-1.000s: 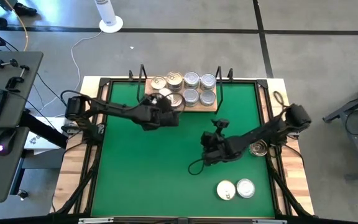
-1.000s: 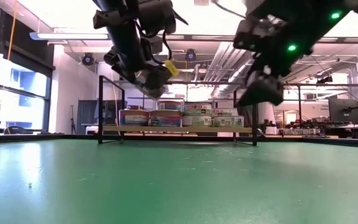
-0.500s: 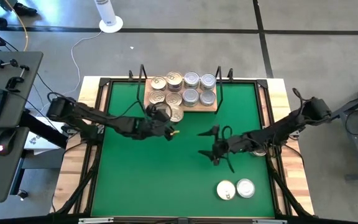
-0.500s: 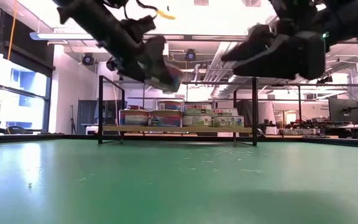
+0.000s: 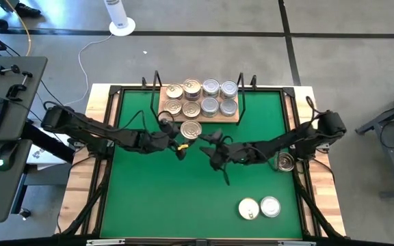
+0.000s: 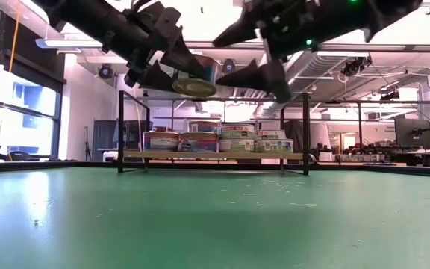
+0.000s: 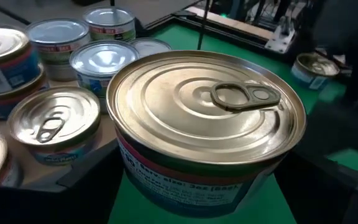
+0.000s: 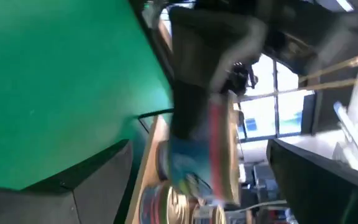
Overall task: Stack canned seafood by type on shelf
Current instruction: Stack the blue/pink tuna can on top of the other blue/pink tuna can on the shelf
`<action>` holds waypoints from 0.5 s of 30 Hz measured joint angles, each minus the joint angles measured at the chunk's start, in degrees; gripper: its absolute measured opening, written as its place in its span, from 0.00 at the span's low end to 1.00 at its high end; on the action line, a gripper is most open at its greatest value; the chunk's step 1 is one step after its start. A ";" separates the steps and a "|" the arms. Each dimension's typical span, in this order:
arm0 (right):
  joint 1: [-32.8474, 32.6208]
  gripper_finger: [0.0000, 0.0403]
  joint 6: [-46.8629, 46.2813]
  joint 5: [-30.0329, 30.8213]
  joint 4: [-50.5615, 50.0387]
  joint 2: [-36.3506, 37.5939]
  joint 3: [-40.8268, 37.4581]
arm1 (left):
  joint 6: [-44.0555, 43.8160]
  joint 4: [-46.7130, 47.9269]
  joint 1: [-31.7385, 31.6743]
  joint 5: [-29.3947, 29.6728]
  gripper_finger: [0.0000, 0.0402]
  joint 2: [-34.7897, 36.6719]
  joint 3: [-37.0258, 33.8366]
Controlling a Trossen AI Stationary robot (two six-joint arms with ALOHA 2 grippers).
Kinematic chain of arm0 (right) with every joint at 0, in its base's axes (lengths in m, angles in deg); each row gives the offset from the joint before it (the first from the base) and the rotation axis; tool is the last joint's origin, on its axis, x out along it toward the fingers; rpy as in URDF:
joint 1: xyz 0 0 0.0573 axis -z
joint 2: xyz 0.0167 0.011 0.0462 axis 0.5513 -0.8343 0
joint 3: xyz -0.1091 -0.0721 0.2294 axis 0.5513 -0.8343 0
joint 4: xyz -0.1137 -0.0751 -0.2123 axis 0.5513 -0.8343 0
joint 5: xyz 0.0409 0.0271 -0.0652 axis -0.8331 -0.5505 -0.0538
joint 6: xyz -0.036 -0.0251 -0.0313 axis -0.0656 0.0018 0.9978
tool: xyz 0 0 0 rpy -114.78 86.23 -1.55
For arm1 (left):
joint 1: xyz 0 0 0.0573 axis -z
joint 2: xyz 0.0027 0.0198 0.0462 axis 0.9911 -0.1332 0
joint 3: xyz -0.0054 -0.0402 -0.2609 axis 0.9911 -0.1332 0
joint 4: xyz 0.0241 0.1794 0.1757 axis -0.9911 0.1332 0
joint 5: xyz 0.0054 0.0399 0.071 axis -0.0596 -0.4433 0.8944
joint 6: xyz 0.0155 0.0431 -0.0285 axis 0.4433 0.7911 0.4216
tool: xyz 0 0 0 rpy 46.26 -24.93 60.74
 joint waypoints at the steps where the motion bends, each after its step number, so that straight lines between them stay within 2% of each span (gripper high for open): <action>1: 0.19 0.91 1.12 -0.19 -0.75 -1.01 1.17 | -0.56 0.03 -0.05 0.09 0.88 0.34 -0.24; 4: 0.79 0.90 3.07 0.29 -1.08 -4.17 4.09 | -1.36 -0.67 -0.06 0.08 0.88 1.50 -1.37; 7: 1.44 0.86 4.60 4.37 -1.10 -6.99 6.37 | -1.56 -2.22 -0.05 -0.44 0.88 2.36 -2.27; 10: 2.10 0.79 5.88 6.67 0.03 -8.75 7.60 | -1.98 -2.37 -0.04 -0.94 0.88 2.80 -2.54; 15: 2.68 0.63 5.54 7.21 0.78 -9.37 8.09 | -2.40 -2.36 -0.02 -1.95 0.88 2.66 -2.56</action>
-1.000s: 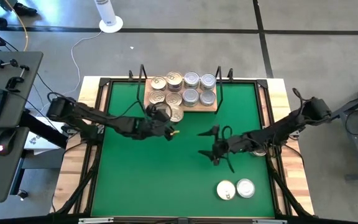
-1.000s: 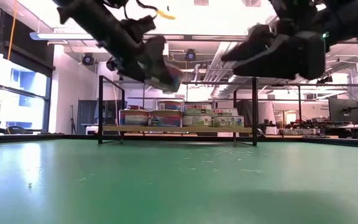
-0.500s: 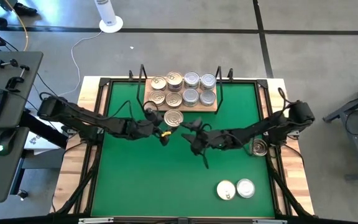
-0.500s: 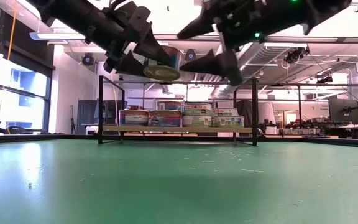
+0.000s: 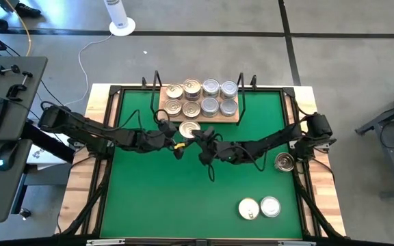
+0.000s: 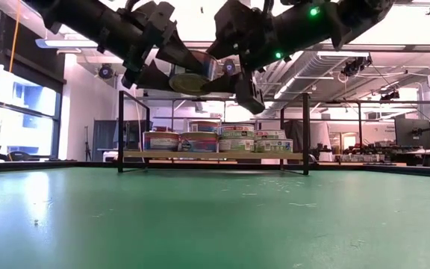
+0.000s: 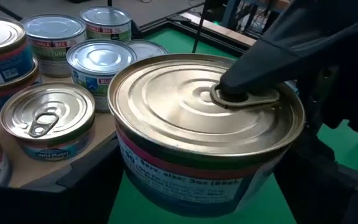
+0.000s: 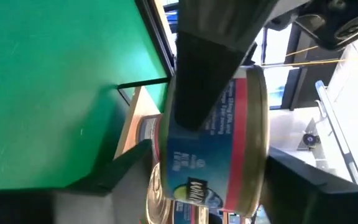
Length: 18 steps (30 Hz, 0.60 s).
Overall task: Stack canned seafood by type on shelf
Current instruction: Stack the blue/pink tuna can on top of the other blue/pink tuna can on the shelf
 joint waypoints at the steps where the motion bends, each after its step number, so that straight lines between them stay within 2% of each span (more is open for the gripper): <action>1: 0.06 0.59 -0.03 0.12 0.25 0.00 0.00 | -0.03 0.03 -0.02 -0.10 0.88 -0.01 0.00; 5: 0.10 0.47 -0.18 0.52 0.42 0.00 0.00 | -0.34 0.15 -0.04 -0.66 0.88 -0.01 0.00; 12: 0.08 0.47 -1.31 0.34 -0.98 0.00 0.02 | 2.26 2.51 -0.02 -1.33 0.89 0.58 0.09; 15: 0.14 0.47 -1.69 0.82 -1.94 0.01 0.24 | 3.62 6.39 0.00 -2.02 0.89 2.84 0.13; 18: 0.74 0.47 -1.83 2.50 -7.07 -0.20 0.83 | 3.57 12.69 0.21 -0.96 0.89 7.02 0.20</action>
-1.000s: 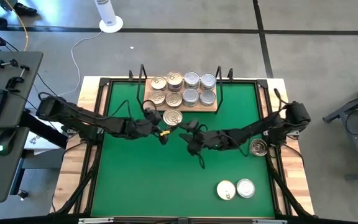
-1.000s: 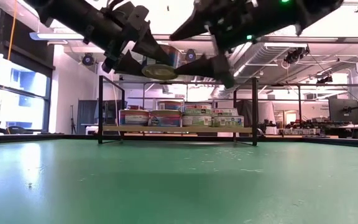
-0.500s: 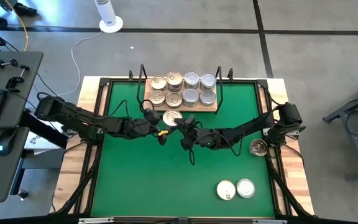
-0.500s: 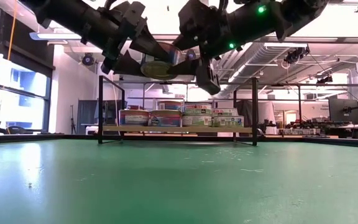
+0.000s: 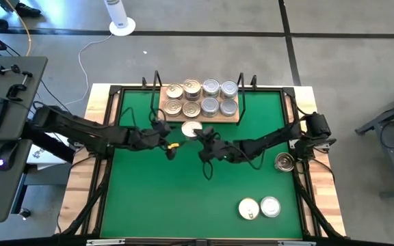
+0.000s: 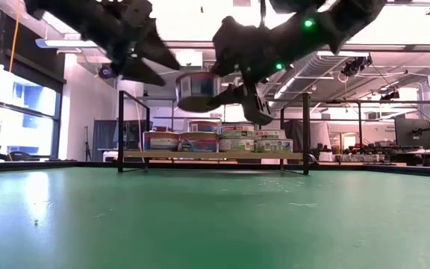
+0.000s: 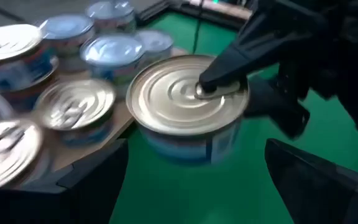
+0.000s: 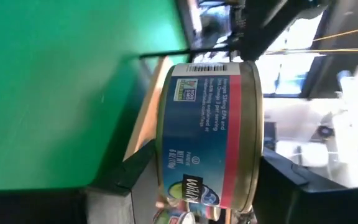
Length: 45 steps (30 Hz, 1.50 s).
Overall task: Stack canned seafood by type on shelf
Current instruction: Stack the blue/pink tuna can on top of the other blue/pink tuna can on the shelf
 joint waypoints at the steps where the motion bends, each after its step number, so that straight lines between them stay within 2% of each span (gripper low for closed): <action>1: 0.38 0.47 -0.49 -0.24 -2.75 -0.04 1.16 | -0.64 2.79 0.19 0.02 0.89 1.49 0.02; 3: 1.43 0.47 -3.32 -1.03 -8.58 0.11 4.31 | -1.62 8.21 0.40 0.15 0.89 4.58 -0.03; 6: 3.63 0.47 -7.71 -6.12 -15.83 0.20 8.49 | -2.50 14.63 1.37 0.39 0.90 9.58 -0.03; 8: 5.27 0.47 -8.72 -9.01 -17.67 0.06 10.73 | -3.35 17.62 2.43 2.53 0.90 12.37 -0.05; 11: 7.94 0.47 -9.34 -12.66 -19.02 -0.16 14.70 | -3.04 19.05 4.33 9.29 0.90 15.85 -0.07; 15: 11.25 0.47 -10.27 -14.48 -24.16 -4.03 21.22 | -0.66 18.82 6.88 19.95 0.90 18.17 -0.07; 20: 14.95 0.47 -10.43 -15.54 -28.85 -12.04 31.99 | 1.24 18.64 8.62 27.29 0.90 18.59 0.13; 30: 22.29 0.47 -14.13 -15.74 -37.95 -24.98 50.85 | 3.38 18.79 9.62 28.61 0.90 18.40 0.13; 34: 23.60 0.47 -13.33 -14.77 -40.00 -29.65 56.14 | 3.48 18.75 9.60 28.76 0.90 18.40 0.13; 39: 24.05 0.47 -12.26 -13.54 -39.84 -32.18 60.44 | 3.48 18.69 9.60 28.79 0.90 18.40 0.13; 45: 25.59 0.47 -13.01 -12.61 -40.61 -32.63 60.83 | 3.48 18.59 9.60 28.76 0.90 18.40 0.13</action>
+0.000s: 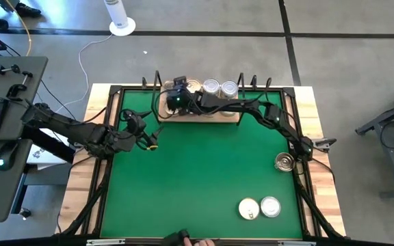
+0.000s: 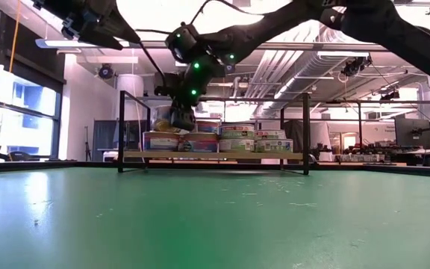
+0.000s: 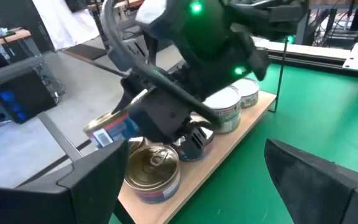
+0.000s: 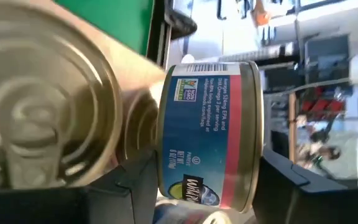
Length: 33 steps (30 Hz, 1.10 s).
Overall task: Stack canned seafood by type on shelf
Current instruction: Stack the blue/pink tuna can on top of the other blue/pink tuna can on the shelf
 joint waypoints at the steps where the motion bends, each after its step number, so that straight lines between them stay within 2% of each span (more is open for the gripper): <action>1: 0.34 0.47 -0.75 -0.04 -0.52 0.00 0.00 | 0.00 -0.17 0.00 0.00 0.90 0.00 0.00; 7: 1.79 0.47 -4.69 -0.28 -2.27 0.04 0.00 | 0.00 -1.60 0.00 -0.02 0.90 -0.02 0.02; 10: 1.92 0.47 -4.85 -0.37 -2.34 0.04 0.00 | -0.09 -1.61 0.00 -0.02 0.90 -0.02 0.04; 15: 1.76 0.54 -5.12 -1.40 -2.52 0.04 0.00 | -0.17 -1.61 -0.02 -0.35 0.90 -0.02 0.04; 33: 1.56 0.57 -7.46 -5.09 -2.81 0.15 0.00 | -0.59 -1.56 -0.02 -0.44 0.90 -0.02 0.04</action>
